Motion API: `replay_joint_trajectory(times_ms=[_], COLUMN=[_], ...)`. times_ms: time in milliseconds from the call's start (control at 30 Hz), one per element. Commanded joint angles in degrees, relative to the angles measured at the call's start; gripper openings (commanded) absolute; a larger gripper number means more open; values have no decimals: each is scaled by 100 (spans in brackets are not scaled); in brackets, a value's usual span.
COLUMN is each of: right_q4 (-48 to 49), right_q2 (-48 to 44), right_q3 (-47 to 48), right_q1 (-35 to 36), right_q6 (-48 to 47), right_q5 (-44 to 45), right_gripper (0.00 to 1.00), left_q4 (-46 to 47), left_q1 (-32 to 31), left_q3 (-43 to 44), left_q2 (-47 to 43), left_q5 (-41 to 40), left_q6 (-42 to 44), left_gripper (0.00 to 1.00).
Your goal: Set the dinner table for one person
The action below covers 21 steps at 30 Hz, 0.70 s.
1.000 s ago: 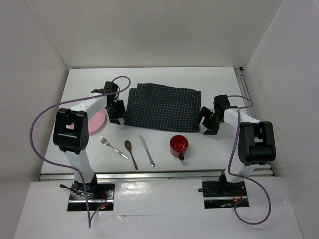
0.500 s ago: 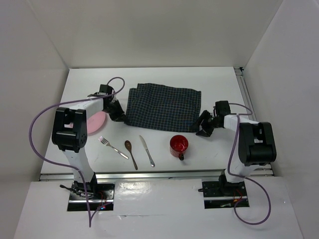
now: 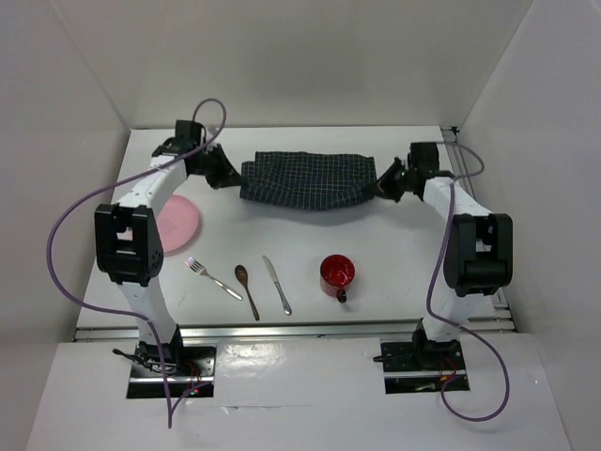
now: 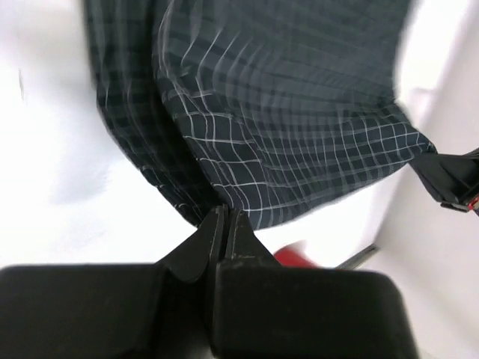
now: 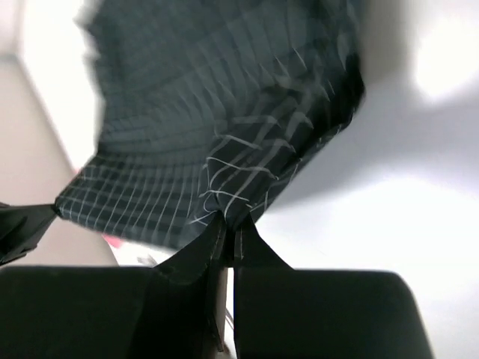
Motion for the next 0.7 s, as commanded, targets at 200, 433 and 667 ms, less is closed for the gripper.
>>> replay_joint_trajectory(times_ms=[200,433,667], right_q4=[-287,249,188], right_q2=[-953,-1876,-1877], right_q3=[789,-1598,-2183], right_q1=[-38,-38,-38], right_q6=[-262,-210,-482], right_q5=[353,159,326], right_gripper=[0,0,0], left_q4=[-125,1683,414], left_q1=[460,566,-329], left_q3=[923,-3095,-2203], left_q2=[-1390,-3420,-1992], left_q5=[325,158,-490], left_q6=[37,-375,63], left_gripper=[0,0,2])
